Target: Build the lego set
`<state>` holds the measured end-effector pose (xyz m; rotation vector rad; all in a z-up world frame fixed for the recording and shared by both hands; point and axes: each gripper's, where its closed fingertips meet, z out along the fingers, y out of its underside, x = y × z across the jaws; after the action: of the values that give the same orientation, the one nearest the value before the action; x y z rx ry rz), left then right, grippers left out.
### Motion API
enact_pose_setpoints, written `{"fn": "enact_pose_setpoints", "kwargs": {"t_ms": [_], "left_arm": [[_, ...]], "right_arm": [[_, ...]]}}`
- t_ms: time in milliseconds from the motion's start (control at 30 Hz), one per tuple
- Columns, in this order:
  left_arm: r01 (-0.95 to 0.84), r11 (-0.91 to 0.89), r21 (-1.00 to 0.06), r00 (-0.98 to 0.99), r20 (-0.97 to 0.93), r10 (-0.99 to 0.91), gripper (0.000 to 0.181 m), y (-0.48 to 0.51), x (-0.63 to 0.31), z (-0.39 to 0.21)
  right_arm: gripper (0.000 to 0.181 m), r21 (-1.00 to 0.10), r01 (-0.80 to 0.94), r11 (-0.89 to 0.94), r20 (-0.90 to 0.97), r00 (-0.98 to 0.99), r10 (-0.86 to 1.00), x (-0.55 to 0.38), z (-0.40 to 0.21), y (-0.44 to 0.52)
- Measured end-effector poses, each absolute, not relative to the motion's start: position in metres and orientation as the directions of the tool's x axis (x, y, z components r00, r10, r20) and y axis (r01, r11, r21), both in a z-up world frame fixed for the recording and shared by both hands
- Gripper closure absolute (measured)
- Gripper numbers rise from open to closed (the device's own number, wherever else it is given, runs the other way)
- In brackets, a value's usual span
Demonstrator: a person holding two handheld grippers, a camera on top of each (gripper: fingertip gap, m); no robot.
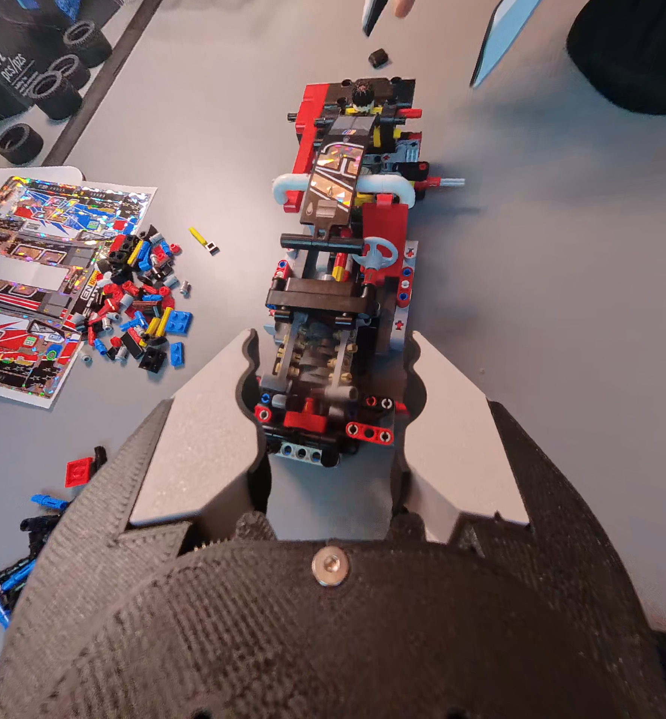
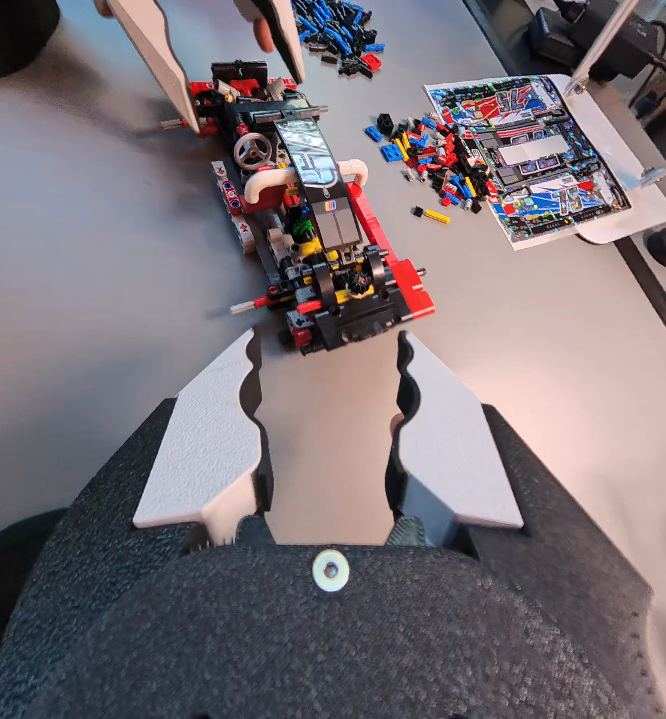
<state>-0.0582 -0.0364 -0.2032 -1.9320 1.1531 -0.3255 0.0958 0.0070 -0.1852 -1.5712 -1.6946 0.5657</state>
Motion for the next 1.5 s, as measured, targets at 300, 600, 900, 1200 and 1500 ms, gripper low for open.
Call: {"fn": "enact_pose_setpoints", "kwargs": {"t_ms": [300,600,900,1200,1500], "left_arm": [[-0.635,-0.199,-0.747,0.554,-0.261,-0.791,0.146,-0.022,-0.060,-0.209],[-0.594,-0.211,-0.776,0.627,-0.284,-0.725,0.136,-0.013,-0.072,-0.204],[-0.186,-0.168,-0.968,0.634,0.012,-0.773,0.145,-0.035,-0.042,-0.141],[0.126,-0.123,-0.984,0.572,0.173,-0.802,0.153,-0.044,0.002,-0.093],[0.035,-0.057,-0.998,0.643,0.066,-0.763,0.155,-0.042,0.001,-0.110]], "right_arm": [[0.141,-0.646,0.753,-0.125,0.157,0.291,0.944,0.193,-0.221,0.057],[0.168,-0.599,0.771,-0.216,0.100,0.339,0.935,0.181,-0.240,0.082],[0.176,-0.834,0.543,-0.100,-0.003,0.176,0.984,0.115,-0.176,0.032],[0.176,-0.960,0.101,-0.261,-0.268,-0.068,0.961,0.015,-0.095,-0.048],[0.177,-0.872,-0.014,-0.490,-0.484,-0.134,0.865,0.001,-0.104,-0.043]]}}
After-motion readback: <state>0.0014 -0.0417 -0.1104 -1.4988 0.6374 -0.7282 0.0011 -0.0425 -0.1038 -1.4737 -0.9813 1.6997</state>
